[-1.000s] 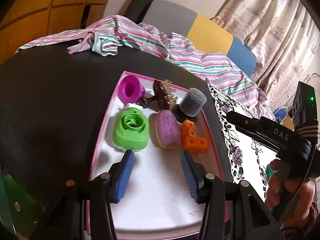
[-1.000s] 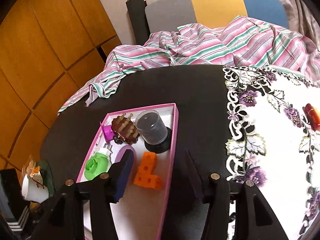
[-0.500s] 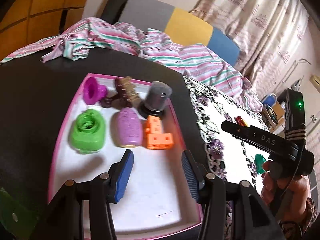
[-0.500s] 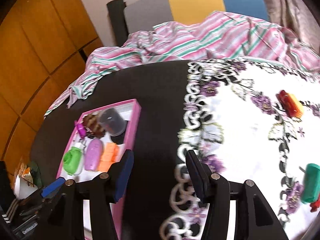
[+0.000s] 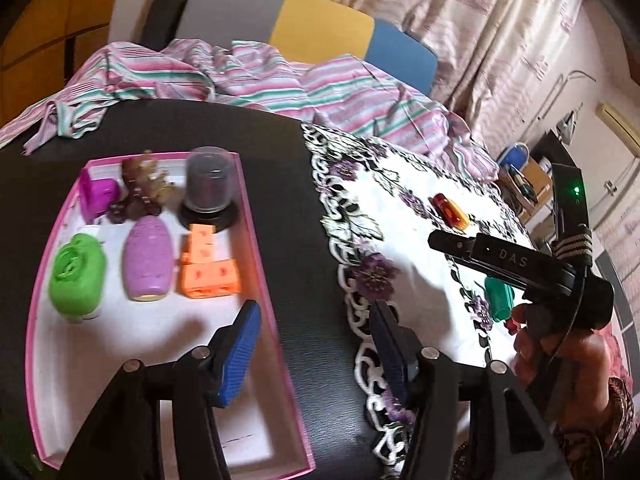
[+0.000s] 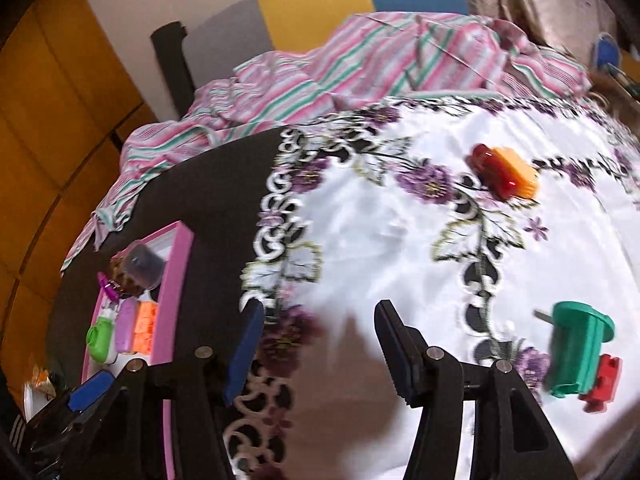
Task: Organize rigid objects
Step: 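Move the right tool back over the cloth toward the yellow block, then close the right tool on the yellow block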
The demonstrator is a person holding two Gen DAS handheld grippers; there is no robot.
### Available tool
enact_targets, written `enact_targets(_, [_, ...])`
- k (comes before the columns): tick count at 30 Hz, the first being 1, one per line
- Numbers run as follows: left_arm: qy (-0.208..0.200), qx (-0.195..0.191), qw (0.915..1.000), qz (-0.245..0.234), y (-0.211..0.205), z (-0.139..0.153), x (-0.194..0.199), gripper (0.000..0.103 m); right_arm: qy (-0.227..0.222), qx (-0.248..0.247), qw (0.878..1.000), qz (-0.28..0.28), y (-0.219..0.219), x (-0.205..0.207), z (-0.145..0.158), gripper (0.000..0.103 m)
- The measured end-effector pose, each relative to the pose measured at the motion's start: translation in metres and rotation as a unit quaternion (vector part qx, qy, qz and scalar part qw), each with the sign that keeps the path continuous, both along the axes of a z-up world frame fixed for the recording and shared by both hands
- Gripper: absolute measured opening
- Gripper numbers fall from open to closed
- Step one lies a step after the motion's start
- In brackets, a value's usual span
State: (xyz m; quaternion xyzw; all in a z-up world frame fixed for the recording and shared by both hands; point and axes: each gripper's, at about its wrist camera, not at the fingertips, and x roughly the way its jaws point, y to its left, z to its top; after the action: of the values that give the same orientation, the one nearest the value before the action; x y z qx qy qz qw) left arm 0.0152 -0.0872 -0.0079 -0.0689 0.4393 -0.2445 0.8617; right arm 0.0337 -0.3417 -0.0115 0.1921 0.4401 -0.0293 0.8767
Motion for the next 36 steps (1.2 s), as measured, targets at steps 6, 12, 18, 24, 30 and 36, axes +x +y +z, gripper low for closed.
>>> enact_targets(6, [0.004, 0.009, 0.9995, -0.029, -0.026, -0.001, -0.002, 0.057, 0.007, -0.012, 0.999, -0.029, -0.032, -0.002, 0.001, 0.059])
enact_targets(12, [0.008, 0.001, 0.9982, -0.060, -0.049, 0.000, -0.006, 0.057, 0.030, -0.015, 0.997, -0.064, -0.069, 0.003, -0.002, 0.059])
enact_targets(18, [0.011, 0.010, 0.9971, -0.075, -0.065, -0.001, -0.007, 0.057, 0.029, -0.002, 0.995, -0.097, -0.109, 0.013, 0.002, 0.059])
enact_targets(24, [0.019, 0.012, 0.9966, -0.079, -0.076, -0.004, -0.005, 0.057, 0.026, -0.012, 0.989, -0.146, -0.170, 0.027, 0.005, 0.059])
enact_targets(30, [0.031, 0.017, 0.9961, -0.080, -0.086, -0.011, 0.001, 0.057, 0.027, -0.021, 0.988, -0.148, -0.207, 0.048, -0.006, 0.058])
enact_targets(36, [0.032, 0.027, 0.9956, -0.084, -0.098, -0.012, 0.005, 0.057, 0.037, -0.004, 0.990, -0.136, -0.216, 0.078, -0.030, 0.054])
